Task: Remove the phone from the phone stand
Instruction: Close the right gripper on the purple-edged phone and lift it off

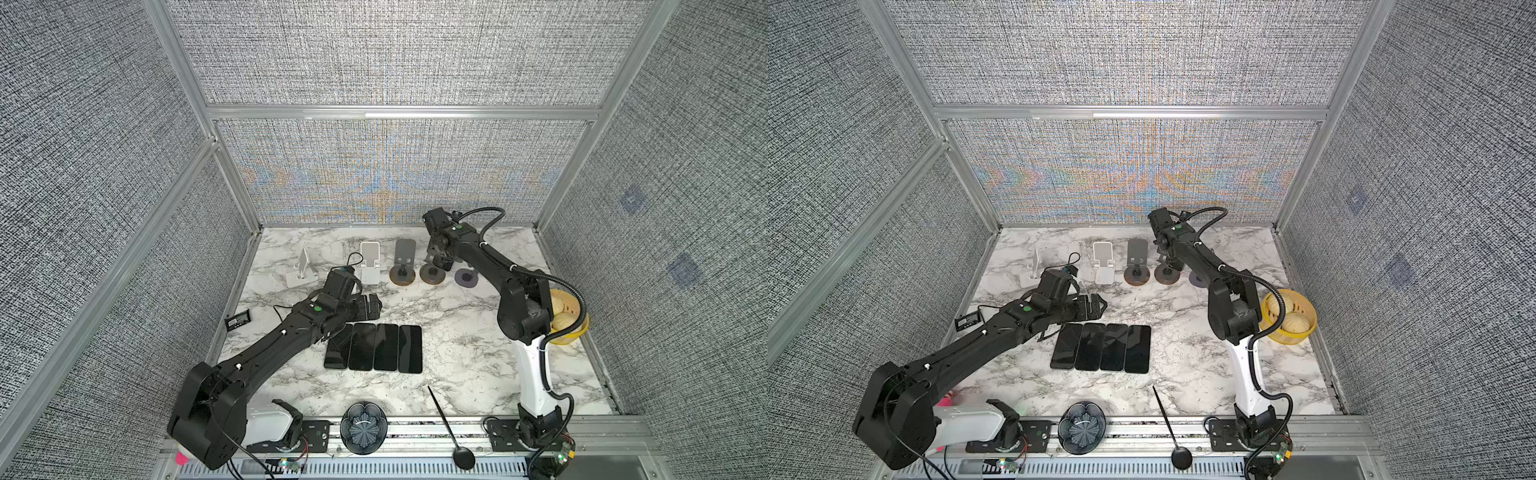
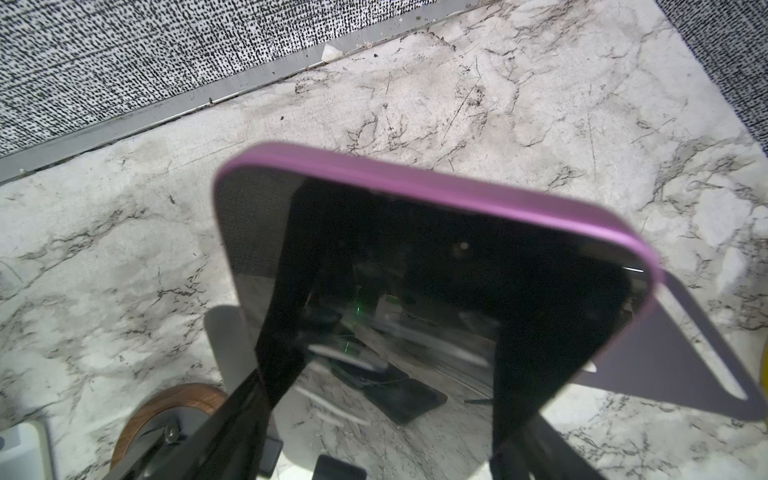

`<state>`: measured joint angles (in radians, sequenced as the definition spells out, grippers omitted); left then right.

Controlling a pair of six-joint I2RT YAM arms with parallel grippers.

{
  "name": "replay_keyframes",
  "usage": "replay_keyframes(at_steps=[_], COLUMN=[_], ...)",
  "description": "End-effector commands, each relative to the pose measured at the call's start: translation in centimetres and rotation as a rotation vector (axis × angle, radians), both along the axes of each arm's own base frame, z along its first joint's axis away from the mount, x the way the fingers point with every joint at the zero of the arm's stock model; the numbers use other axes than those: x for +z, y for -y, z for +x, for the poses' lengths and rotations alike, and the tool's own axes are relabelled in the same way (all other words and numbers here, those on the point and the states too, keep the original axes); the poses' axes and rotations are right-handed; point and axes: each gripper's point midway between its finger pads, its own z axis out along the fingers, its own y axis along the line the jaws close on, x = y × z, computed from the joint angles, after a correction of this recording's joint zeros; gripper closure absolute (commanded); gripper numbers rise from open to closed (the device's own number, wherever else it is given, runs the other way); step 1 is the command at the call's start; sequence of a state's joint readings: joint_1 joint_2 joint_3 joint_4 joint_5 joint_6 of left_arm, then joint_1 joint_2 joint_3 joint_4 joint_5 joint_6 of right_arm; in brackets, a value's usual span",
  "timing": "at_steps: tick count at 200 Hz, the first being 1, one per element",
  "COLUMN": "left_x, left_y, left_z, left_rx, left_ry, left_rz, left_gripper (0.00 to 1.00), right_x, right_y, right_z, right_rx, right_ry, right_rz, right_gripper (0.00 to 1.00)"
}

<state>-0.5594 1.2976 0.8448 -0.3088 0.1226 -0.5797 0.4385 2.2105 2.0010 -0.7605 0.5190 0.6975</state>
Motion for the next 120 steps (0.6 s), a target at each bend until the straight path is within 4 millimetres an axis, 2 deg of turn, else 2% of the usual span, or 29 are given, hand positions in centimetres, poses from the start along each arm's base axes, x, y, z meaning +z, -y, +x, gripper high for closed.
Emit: replay_keyframes(at_steps=[1, 37, 120], left_x=[0.1, 0.2, 0.3], left_y=[0.1, -0.2, 0.3], left_z=[0.3, 0.3, 0.5], left_rx=[0.003, 0.004, -0.003], left_ry=[0.014, 0.020, 0.014], left_rz=[-0.006, 0.002, -0.008], left_gripper=[0.01, 0.02, 0.02], right_x=[0.2, -0.4, 1.0], right_y=[0.7, 0.6, -0.1], right_z=[-0.2, 0.1, -0.4], right_rx=[-0.008, -0.007, 0.027], right_ry=[-0.008, -0.011, 0.050], right_rz=[-0.028, -0.015, 0.071], right_gripper=[0.25, 0.24, 0.27])
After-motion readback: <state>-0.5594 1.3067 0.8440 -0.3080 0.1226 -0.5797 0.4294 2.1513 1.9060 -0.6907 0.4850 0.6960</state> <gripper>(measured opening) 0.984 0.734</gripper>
